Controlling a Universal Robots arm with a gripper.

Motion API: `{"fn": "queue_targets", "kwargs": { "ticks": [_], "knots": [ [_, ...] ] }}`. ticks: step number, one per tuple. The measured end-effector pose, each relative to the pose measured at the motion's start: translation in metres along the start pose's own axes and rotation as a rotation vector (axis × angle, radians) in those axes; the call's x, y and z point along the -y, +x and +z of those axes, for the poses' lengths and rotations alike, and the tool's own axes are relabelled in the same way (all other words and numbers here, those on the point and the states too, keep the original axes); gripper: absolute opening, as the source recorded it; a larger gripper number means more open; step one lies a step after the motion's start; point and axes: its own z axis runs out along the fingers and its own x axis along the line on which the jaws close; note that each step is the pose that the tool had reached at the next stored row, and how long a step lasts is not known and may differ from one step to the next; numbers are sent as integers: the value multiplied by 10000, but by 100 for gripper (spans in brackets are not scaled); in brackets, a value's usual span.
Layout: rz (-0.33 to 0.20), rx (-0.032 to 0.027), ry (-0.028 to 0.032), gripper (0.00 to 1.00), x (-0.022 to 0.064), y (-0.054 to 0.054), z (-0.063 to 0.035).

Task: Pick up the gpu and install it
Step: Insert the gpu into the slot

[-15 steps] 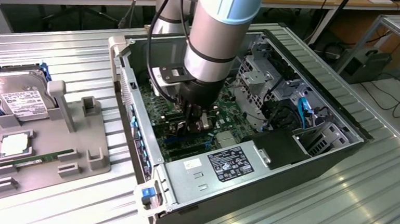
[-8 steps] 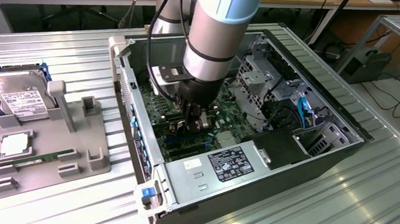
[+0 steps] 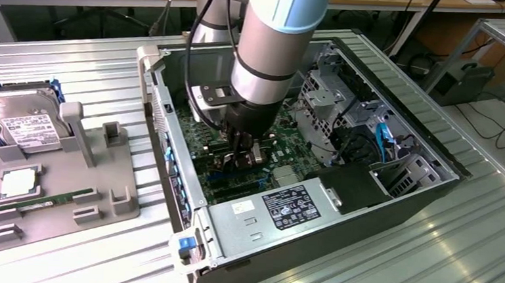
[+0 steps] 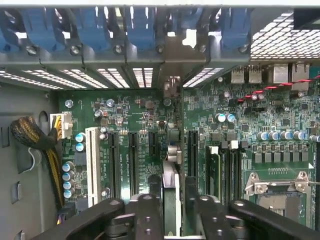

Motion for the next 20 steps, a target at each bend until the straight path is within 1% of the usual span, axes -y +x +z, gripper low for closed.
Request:
{"fn": "queue_targets", "kwargs": {
  "ticks": [1, 3, 5, 6, 7, 9, 10, 13, 14, 20],
  "knots": [
    [0, 0, 0, 34, 0, -1, -15],
    [0, 6, 1, 34, -2, -4, -78],
    [1, 8, 1, 34, -5, -7, -171],
    [1, 8, 1, 34, -6, -10, -225],
    [-2, 9, 1, 34, -7, -17, -316],
    [-1, 8, 1, 34, -10, -23, -390],
    [0, 8, 1, 32, -10, -24, -410],
    [0, 10, 2, 13, -11, -25, -422],
    [0, 10, 2, 11, -11, -25, -422],
    [0, 8, 1, 11, -11, -24, -423]
  ]
}}
